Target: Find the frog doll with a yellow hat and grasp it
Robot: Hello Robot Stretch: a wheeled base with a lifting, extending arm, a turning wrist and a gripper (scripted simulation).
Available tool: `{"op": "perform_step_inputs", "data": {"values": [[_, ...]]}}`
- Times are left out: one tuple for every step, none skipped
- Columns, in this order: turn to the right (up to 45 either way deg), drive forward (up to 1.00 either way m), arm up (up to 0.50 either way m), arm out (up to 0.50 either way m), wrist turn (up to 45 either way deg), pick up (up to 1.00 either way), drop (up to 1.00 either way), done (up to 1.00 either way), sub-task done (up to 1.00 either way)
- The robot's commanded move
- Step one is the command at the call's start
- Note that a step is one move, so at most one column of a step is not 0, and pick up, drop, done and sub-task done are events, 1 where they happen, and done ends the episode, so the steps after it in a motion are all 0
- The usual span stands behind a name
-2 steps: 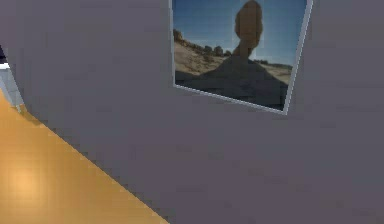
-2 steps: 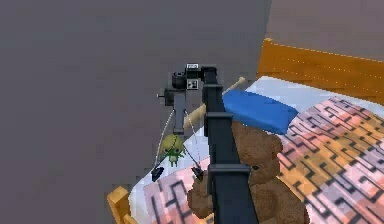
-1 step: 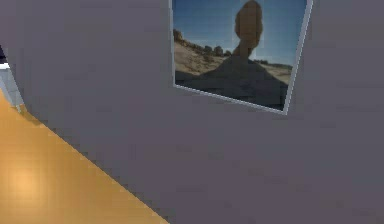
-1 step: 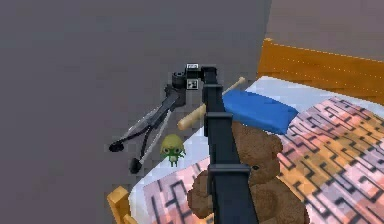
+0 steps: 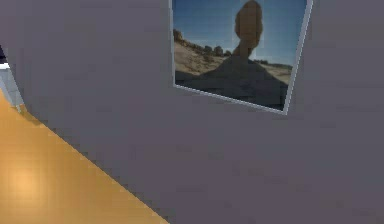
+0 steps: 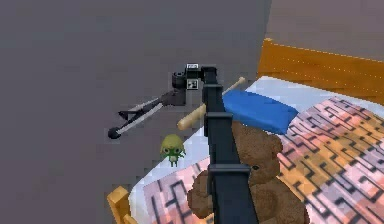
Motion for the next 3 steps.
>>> {"op": "perform_step_inputs", "data": {"values": [[0.0,0.00,0.00,0.00,45.0,0.00,0.00,0.00,0.00],[0.0,0.00,0.00,0.00,24.0,0.00,0.00,0.00,0.00],[0.0,0.00,-0.30,0.00,0.0,0.00,0.00,0.00,0.00]]}}
